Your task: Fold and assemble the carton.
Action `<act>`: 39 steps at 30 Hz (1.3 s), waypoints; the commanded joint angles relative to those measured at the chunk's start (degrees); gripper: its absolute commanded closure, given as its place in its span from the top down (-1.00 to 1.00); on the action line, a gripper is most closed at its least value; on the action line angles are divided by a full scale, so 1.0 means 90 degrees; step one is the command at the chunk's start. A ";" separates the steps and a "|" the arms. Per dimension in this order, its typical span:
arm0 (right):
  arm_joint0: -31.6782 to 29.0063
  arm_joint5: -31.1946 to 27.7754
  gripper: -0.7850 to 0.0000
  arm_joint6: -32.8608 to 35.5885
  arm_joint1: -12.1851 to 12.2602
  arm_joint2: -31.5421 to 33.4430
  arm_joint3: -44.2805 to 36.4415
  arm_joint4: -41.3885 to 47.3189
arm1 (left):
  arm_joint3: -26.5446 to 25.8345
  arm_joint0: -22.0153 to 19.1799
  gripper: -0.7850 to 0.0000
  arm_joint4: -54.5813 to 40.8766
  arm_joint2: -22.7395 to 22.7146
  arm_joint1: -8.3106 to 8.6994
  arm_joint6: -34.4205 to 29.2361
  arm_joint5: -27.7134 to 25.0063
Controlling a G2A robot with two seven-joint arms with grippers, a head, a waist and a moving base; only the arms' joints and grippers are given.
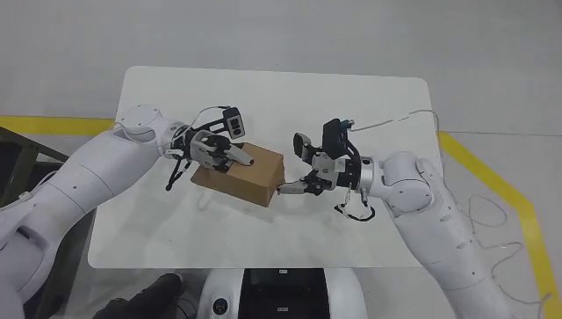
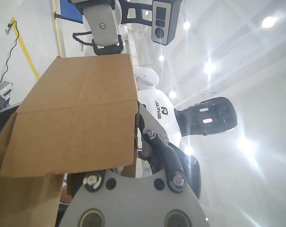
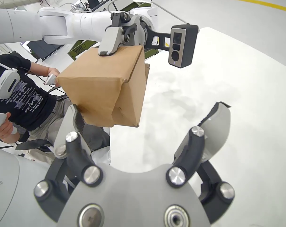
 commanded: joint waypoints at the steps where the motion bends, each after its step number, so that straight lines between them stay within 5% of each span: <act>1: 0.0028 0.0007 1.00 -0.0056 0.0001 -0.0042 0.0011 -0.0026 | 0.0001 -0.0009 -1.00 -0.0017 0.0009 -0.0004 0.0000 -0.0002; 29: -0.0056 0.0205 1.00 -0.1217 0.0080 -0.0105 -0.0422 -0.1347 | -0.0291 0.0181 -1.00 -0.0377 -0.0171 0.0004 0.0000 0.0276; 39: -0.0204 -0.0133 1.00 -0.1177 0.0192 0.0135 -0.0578 -0.1062 | -0.0300 0.0233 -1.00 -0.0317 -0.0219 0.0015 0.0000 0.0261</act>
